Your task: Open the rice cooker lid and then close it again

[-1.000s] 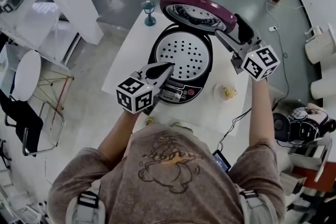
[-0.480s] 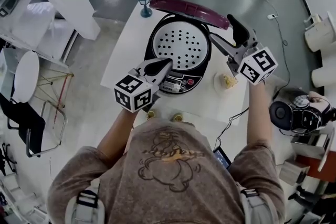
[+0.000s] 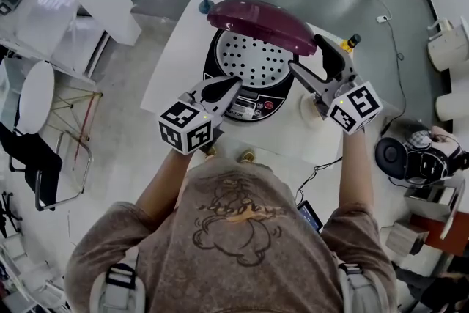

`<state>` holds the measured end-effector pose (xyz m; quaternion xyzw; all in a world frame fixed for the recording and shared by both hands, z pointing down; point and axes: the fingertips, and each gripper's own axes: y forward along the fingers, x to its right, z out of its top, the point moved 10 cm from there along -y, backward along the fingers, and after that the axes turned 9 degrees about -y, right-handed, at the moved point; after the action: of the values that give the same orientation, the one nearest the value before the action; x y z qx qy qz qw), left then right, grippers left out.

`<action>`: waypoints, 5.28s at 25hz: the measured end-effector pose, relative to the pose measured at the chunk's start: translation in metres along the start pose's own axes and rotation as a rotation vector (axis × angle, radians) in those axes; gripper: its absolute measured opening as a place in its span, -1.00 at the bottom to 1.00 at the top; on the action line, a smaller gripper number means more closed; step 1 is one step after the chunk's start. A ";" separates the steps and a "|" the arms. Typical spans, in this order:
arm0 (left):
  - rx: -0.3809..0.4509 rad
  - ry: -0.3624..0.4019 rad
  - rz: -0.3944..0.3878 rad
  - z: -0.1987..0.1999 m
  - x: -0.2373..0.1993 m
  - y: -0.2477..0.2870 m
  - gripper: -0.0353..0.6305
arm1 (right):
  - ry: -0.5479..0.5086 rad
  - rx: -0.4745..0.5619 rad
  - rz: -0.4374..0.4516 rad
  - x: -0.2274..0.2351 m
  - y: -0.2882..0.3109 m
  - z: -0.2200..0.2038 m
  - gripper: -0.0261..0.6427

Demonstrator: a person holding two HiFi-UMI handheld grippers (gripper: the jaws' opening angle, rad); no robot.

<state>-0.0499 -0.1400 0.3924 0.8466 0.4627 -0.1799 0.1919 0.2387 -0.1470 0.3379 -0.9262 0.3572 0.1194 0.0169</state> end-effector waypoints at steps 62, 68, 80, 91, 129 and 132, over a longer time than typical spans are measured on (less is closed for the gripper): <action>-0.165 0.081 0.079 0.008 -0.023 0.026 -0.83 | 0.276 -0.129 -0.025 -0.061 -0.013 -0.082 -0.13; -0.236 0.128 0.098 0.003 -0.023 0.029 -0.83 | 0.277 -0.155 -0.028 -0.065 -0.012 -0.087 -0.17; -0.305 0.151 0.115 -0.003 -0.026 0.034 -0.83 | 0.262 -0.205 -0.057 -0.061 -0.011 -0.096 -0.42; -0.372 0.129 0.103 -0.002 -0.028 0.035 -0.83 | 0.184 -0.262 -0.058 -0.062 -0.009 -0.096 -0.57; -0.305 0.163 -0.133 0.022 -0.033 0.020 -0.83 | 0.282 -0.205 -0.422 -0.127 -0.037 -0.056 -0.67; -0.267 0.155 -0.118 0.015 -0.031 0.011 -0.83 | 0.289 -0.194 -0.445 -0.136 -0.045 -0.056 -0.69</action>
<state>-0.0585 -0.1750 0.3965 0.7963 0.5447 -0.0618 0.2557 0.1827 -0.0306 0.4222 -0.9866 0.1306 0.0131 -0.0973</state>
